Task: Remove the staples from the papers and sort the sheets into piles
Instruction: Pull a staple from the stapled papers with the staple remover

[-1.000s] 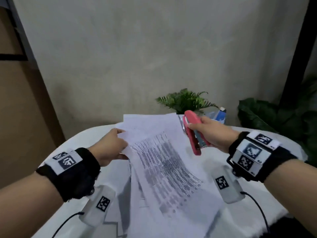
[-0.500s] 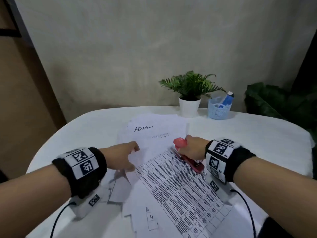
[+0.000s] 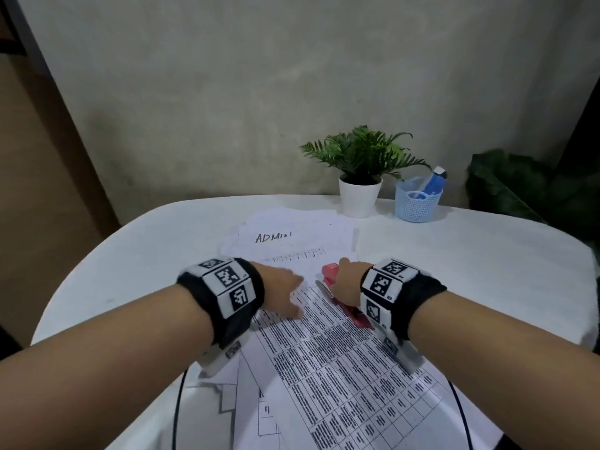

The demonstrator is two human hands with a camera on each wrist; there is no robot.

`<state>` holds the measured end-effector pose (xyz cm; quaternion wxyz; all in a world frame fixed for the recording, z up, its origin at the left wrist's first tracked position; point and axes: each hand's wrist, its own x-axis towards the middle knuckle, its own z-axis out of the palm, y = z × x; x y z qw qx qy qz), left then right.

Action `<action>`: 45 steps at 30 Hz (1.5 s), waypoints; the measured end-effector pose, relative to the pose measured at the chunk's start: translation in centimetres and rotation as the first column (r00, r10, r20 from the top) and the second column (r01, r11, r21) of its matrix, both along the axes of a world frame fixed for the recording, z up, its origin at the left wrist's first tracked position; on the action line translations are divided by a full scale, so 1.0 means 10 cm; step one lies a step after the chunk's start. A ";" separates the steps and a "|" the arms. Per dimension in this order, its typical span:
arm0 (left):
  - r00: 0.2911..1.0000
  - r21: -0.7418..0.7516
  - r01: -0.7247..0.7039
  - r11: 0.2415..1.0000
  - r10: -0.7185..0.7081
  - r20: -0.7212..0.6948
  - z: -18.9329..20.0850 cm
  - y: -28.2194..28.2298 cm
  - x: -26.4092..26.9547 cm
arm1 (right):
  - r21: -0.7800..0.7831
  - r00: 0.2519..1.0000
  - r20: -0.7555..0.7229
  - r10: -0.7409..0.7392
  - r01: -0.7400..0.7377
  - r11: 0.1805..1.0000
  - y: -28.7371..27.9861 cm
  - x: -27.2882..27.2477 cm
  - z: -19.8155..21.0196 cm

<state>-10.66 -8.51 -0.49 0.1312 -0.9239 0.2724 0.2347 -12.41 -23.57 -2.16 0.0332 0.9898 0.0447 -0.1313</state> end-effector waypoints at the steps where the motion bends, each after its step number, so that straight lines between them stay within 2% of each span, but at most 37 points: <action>1: 1.000 0.024 0.011 1.000 -0.010 -0.021 -0.03 -0.02 0.01 | 0.005 1.000 -0.014 -0.009 0.009 1.000 0.00 0.02 0.01; 8: 0.998 0.039 0.039 0.999 -0.037 -0.041 -0.03 0.01 0.07 | -0.031 0.999 -0.030 -0.031 0.030 0.999 0.02 0.17 0.05; 11: 0.997 0.062 0.046 0.997 -0.042 -0.062 -0.02 0.00 0.12 | -0.014 1.000 0.026 -0.006 0.006 1.000 -0.04 0.26 0.03; 14: 0.996 0.083 0.063 0.995 -0.058 -0.064 -0.04 0.00 0.17 | 0.051 0.998 -0.012 -0.055 0.056 0.997 -0.10 0.36 0.02; 20: 0.994 0.136 0.078 0.988 -0.067 -0.089 -0.02 -0.06 0.20 | 0.000 0.999 -0.010 0.038 -0.038 0.999 -0.06 0.30 0.04; 26: 0.993 0.152 0.087 0.985 -0.073 -0.095 -0.01 -0.07 0.20 | 0.000 0.999 -0.015 0.050 -0.050 0.999 0.00 0.30 0.04; 31: 0.993 0.168 0.099 0.981 -0.085 -0.087 -0.01 -0.07 0.21 | 0.076 0.999 -0.036 -0.010 0.012 0.997 -0.07 0.45 -0.01; 37: 0.992 0.190 0.101 0.977 -0.084 -0.095 -0.01 -0.08 0.22 | 0.032 0.999 -0.030 0.025 -0.024 0.999 0.02 0.42 0.04; 45: 0.992 0.192 0.101 0.976 -0.084 -0.098 0.02 -0.08 0.19 | 0.054 1.000 -0.003 -0.029 0.029 0.998 0.07 0.39 0.02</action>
